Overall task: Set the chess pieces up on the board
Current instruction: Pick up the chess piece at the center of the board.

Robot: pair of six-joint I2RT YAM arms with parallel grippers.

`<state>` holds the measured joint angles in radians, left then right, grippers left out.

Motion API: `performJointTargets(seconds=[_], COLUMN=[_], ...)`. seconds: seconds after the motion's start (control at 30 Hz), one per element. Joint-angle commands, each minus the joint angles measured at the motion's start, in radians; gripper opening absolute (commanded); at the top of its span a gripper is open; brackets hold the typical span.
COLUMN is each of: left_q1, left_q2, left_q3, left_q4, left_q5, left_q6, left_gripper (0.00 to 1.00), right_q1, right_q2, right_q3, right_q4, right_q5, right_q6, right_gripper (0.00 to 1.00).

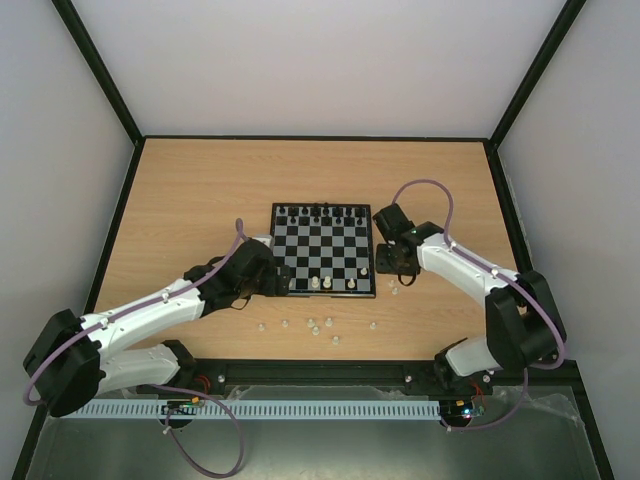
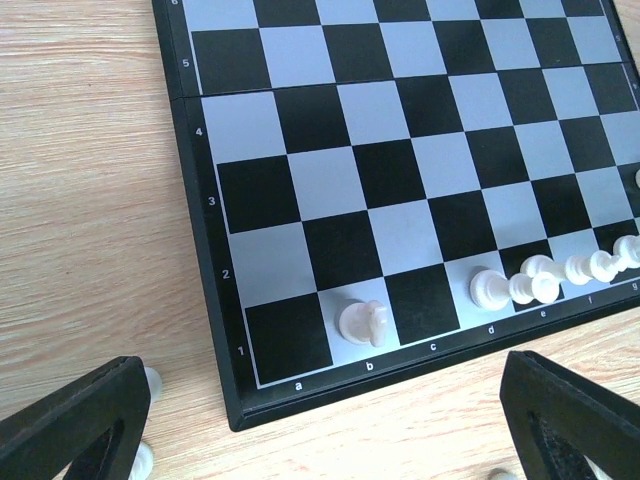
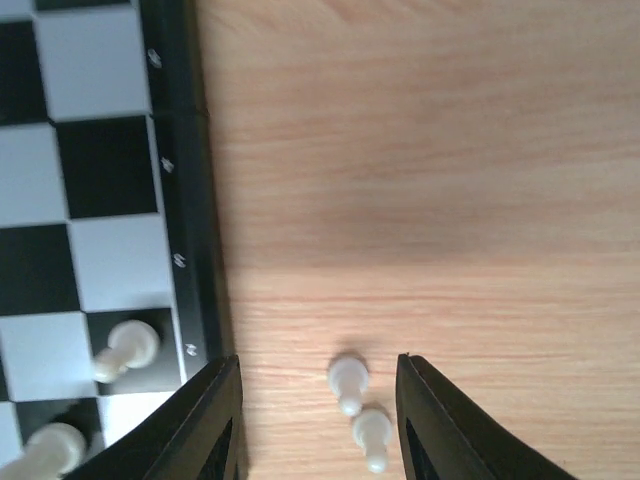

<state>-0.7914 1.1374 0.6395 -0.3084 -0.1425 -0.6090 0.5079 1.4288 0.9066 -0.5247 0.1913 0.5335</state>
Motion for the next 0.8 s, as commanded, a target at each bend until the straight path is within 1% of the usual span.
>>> performJointTargets(seconds=[0.0,0.07,0.3,0.5,0.57,0.67,0.77], left_q1=[0.006,0.006,0.006,0.005,0.006,0.006,0.005], left_q2=[-0.007,-0.006,-0.009,-0.004,-0.002,-0.004,-0.007], left_q3=[0.007,0.008,0.014,0.006,0.007,0.005,0.006], left_q4=[-0.001,-0.001,-0.001,0.018,0.020,0.022,0.023], left_q5=[0.017,0.020,0.036,0.066,0.072,0.072,0.070], left_q6=[0.008,0.011,0.016,0.022,0.025,0.026,0.025], left_gripper=[0.99,0.99,0.99,0.99,0.99,0.99,0.99], right_q1=[-0.005,-0.005,-0.005,-0.005,-0.006,-0.006,-0.006], right_q2=[0.033,0.063,0.134,0.137,0.136,0.137,0.136], right_q3=[-0.013,-0.006,-0.018,-0.034,-0.034,-0.034,-0.032], right_q4=[-0.062,-0.082,-0.087,-0.078,-0.079,-0.082,-0.087], right_q5=[-0.031,-0.014,-0.041,-0.018,-0.015,-0.014,-0.013], right_q6=[0.007,0.011,0.028,0.046,0.046,0.048,0.050], right_gripper=[0.42,0.40,0.35,0.27,0.21,0.14,0.14])
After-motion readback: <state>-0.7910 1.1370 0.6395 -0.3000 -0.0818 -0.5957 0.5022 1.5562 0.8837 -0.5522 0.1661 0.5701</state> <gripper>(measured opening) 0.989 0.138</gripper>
